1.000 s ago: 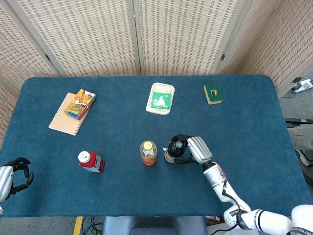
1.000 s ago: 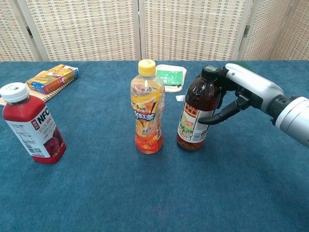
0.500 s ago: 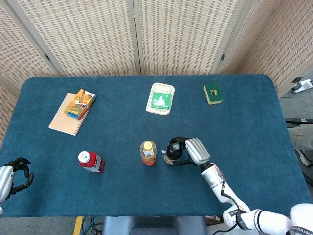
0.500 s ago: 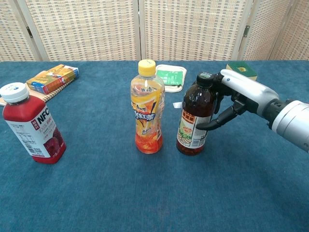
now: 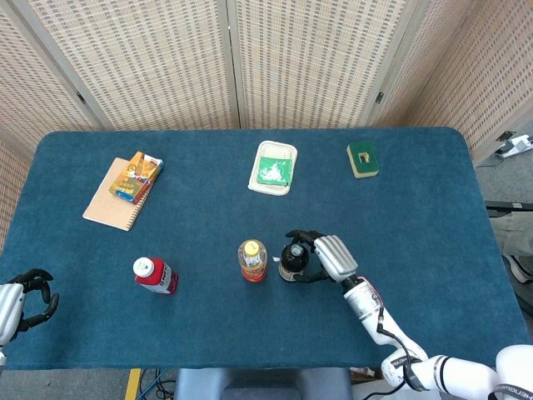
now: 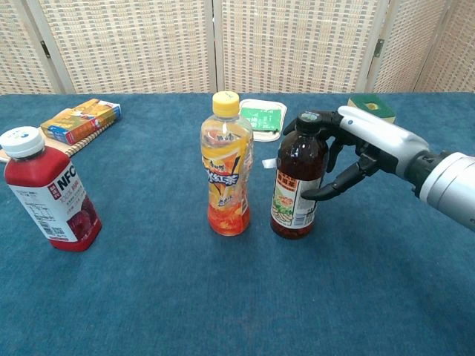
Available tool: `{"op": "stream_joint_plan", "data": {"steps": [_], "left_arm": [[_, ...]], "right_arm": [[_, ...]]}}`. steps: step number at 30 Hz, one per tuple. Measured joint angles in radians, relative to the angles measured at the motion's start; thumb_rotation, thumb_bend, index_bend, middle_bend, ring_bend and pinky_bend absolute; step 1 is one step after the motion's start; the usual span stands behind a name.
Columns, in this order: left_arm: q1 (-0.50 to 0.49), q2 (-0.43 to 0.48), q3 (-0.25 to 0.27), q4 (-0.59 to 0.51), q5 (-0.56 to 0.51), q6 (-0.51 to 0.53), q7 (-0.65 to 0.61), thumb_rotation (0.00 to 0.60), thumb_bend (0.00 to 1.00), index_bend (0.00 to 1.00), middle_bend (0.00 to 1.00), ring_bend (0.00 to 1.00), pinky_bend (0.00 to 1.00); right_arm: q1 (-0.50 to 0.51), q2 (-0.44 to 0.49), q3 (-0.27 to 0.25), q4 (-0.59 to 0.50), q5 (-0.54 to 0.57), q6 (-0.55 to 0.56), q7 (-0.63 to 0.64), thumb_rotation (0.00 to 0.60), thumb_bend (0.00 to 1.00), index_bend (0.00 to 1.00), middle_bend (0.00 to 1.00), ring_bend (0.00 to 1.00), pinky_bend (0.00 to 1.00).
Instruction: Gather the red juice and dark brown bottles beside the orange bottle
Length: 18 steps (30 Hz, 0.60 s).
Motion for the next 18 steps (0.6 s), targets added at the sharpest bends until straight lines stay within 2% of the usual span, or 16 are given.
{"op": "stream_joint_plan", "data": {"steps": [7, 18], "left_arm": [[-0.002, -0.003, 0.000, 0.003, -0.001, -0.004, 0.003, 0.600, 0.37, 0.35, 0.40, 0.45, 0.74], [-0.003, -0.007, 0.002, 0.005, 0.002, -0.005, 0.012, 0.600, 0.37, 0.35, 0.40, 0.45, 0.74]], "right_arm": [[0.003, 0.011, -0.005, -0.005, -0.006, 0.000, 0.001, 0.600, 0.01, 0.08, 0.24, 0.22, 0.41], [-0.008, 0.083, -0.014, -0.099, -0.026, 0.025, -0.027, 0.600, 0.00, 0.02, 0.20, 0.18, 0.36]]}}
